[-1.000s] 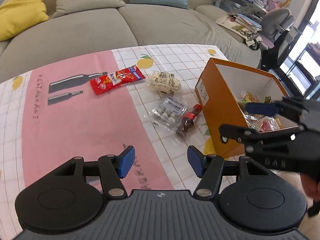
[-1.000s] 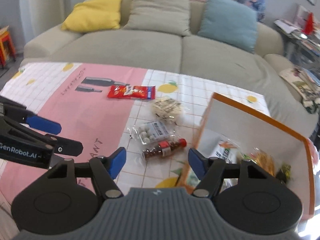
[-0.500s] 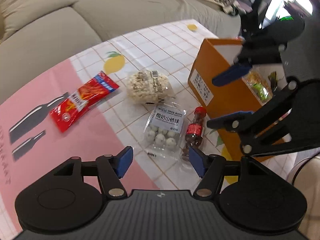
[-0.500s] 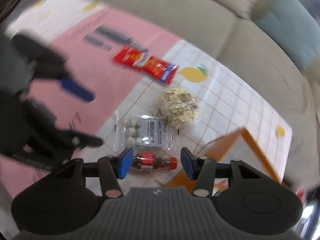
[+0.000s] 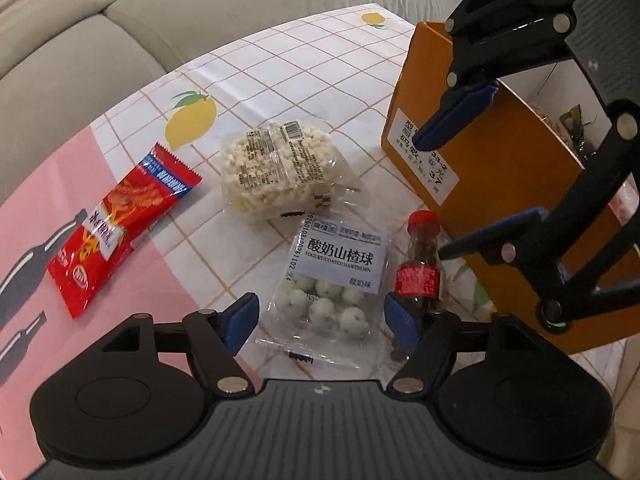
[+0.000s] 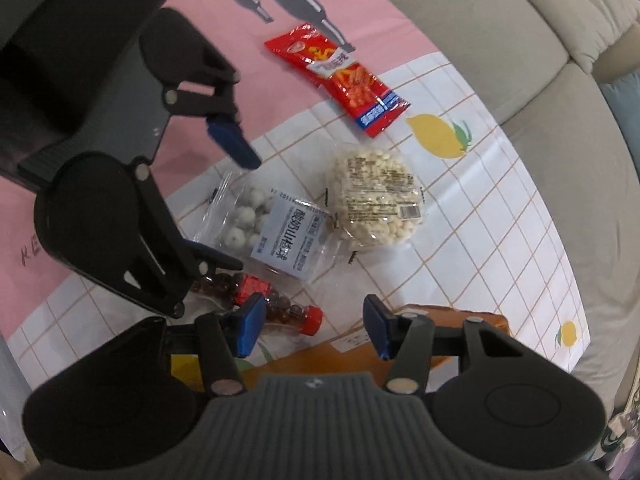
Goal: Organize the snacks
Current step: 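Grasp the white yogurt-ball packet with the left tool while the right tool grasps the clear puffed-snack bag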
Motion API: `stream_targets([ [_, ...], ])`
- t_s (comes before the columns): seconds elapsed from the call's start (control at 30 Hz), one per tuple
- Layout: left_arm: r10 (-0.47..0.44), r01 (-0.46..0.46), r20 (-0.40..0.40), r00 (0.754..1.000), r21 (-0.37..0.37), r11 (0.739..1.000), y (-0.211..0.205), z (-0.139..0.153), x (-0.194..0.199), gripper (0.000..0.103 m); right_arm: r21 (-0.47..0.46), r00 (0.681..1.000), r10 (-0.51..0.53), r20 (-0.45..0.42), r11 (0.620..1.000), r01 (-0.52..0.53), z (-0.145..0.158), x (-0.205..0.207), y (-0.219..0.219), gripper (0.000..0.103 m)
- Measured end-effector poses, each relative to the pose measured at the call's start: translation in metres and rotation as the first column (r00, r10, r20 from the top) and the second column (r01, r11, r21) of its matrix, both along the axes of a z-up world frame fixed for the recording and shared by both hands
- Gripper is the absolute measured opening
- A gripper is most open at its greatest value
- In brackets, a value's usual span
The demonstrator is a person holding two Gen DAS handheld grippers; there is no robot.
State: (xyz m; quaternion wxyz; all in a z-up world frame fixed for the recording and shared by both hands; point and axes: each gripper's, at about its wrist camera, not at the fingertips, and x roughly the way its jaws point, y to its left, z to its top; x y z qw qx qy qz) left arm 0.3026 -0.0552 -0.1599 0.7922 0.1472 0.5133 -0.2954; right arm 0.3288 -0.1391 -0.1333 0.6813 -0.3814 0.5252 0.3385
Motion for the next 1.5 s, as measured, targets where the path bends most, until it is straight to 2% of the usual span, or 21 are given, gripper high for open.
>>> stream_targets([
  [0.1,0.009,-0.009,-0.008,1.0,-0.003,1.0,-0.003,-0.004,0.003,0.084,-0.014,1.0,0.014,-0.008,1.0,-0.014,-0.007,0.001,0.001,0.053],
  [0.2,0.019,-0.019,-0.014,1.0,-0.013,1.0,-0.005,-0.004,0.003,0.077,-0.017,1.0,0.001,-0.006,1.0,-0.001,-0.011,0.001,0.0,0.054],
  [0.37,0.048,-0.048,-0.019,0.999,0.008,0.999,-0.002,-0.002,-0.002,0.072,-0.018,1.0,-0.007,0.003,1.0,0.007,-0.014,-0.001,-0.001,0.057],
  [0.63,0.198,-0.195,-0.077,0.977,0.041,0.98,0.038,0.001,-0.003,0.072,0.049,0.997,-0.08,0.014,0.996,0.079,-0.006,0.011,-0.004,0.058],
  [0.73,0.258,-0.253,-0.092,0.962,0.059,0.966,0.055,0.002,-0.004,0.072,0.076,0.991,-0.13,0.04,0.989,0.127,-0.006,0.02,0.001,0.071],
  [0.8,0.311,-0.305,-0.101,0.945,0.066,0.95,0.069,0.003,-0.004,0.072,0.111,0.982,-0.187,0.032,0.977,0.182,-0.005,0.031,0.005,0.073],
  [0.83,0.335,-0.329,-0.1,0.937,0.071,0.942,0.073,0.003,-0.004,0.072,0.128,0.976,-0.217,0.022,0.969,0.212,-0.005,0.036,0.008,0.078],
  [0.87,0.366,-0.36,-0.093,0.926,0.078,0.93,0.08,0.004,-0.005,0.072,0.144,0.968,-0.249,0.015,0.959,0.245,-0.005,0.041,0.01,0.088],
  [0.93,0.41,-0.403,-0.087,0.908,0.089,0.911,0.089,0.005,-0.005,0.072,0.171,0.947,-0.32,0.023,0.935,0.311,-0.006,0.051,0.018,0.097],
  [1.07,0.442,-0.437,-0.08,0.893,0.075,0.897,0.098,0.004,-0.002,0.075,0.193,0.89,-0.455,-0.009,0.873,0.448,-0.017,0.072,0.03,0.097],
  [1.17,0.432,-0.43,-0.068,0.899,0.046,0.902,0.1,0.001,-0.002,0.079,0.217,0.807,-0.584,-0.089,0.779,0.588,-0.025,0.083,0.033,0.097],
  [1.33,0.443,-0.443,-0.049,0.895,0.012,0.897,0.101,-0.004,-0.002,0.081,0.254,0.689,-0.705,-0.171,0.644,0.722,-0.035,0.088,0.037,0.097],
  [1.43,0.461,-0.461,-0.039,0.887,-0.003,0.887,0.103,-0.005,-0.003,0.081,0.262,0.637,-0.74,-0.217,0.585,0.768,-0.043,0.088,0.039,0.098],
  [1.5,0.467,-0.468,-0.037,0.883,-0.001,0.884,0.103,-0.009,0.0,0.079,0.259,0.613,-0.754,-0.235,0.559,0.787,-0.05,0.087,0.042,0.097],
])
